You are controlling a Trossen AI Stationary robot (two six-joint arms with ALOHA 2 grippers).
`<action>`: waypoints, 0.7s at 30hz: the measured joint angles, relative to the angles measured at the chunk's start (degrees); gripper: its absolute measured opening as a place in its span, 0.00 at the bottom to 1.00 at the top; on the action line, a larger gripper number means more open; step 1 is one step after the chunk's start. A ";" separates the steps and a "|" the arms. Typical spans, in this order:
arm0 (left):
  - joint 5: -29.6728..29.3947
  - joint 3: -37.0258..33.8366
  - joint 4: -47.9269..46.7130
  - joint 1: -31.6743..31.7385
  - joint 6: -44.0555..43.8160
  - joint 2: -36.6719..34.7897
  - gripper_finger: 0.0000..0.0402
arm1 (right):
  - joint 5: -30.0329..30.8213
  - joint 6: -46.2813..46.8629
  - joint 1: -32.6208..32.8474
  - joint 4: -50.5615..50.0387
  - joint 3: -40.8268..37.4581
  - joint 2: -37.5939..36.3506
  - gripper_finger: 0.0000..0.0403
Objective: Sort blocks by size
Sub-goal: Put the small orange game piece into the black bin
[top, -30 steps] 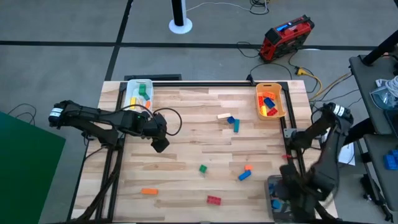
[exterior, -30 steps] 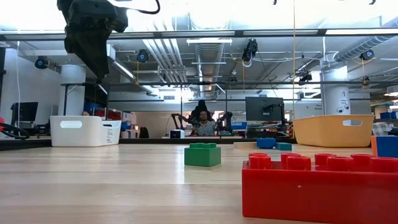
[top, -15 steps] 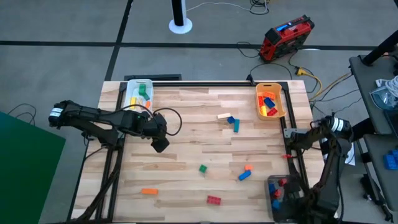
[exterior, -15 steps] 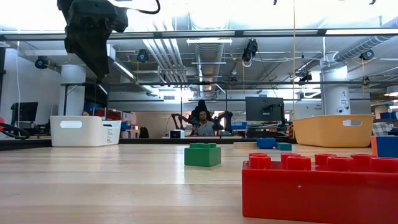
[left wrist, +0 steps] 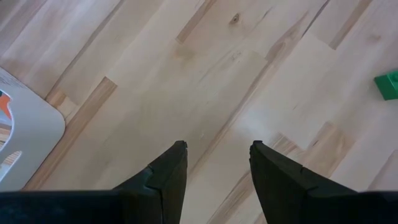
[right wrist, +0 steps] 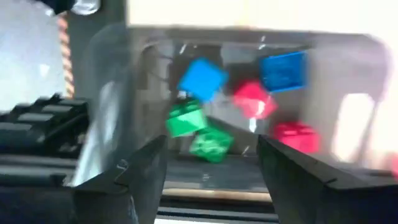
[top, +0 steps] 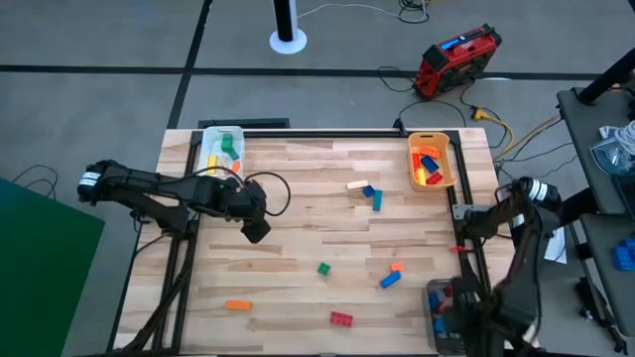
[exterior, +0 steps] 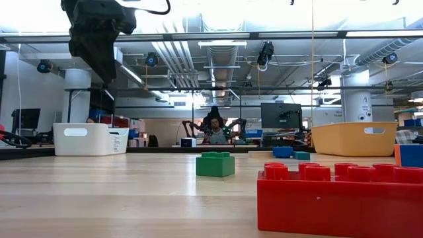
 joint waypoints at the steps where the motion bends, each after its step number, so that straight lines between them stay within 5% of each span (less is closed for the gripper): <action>1: 0.02 0.00 0.20 0.00 0.19 0.00 0.38 | 0.42 -0.32 -1.35 -1.69 0.06 -0.84 0.59; 14: 0.02 0.00 1.45 0.00 0.83 0.00 0.38 | 14.56 -1.38 -24.80 -6.49 0.10 -10.71 0.59; 21: 0.55 0.00 1.76 -0.15 0.63 0.00 0.38 | 15.04 -6.94 -33.86 -1.19 0.12 -10.76 0.63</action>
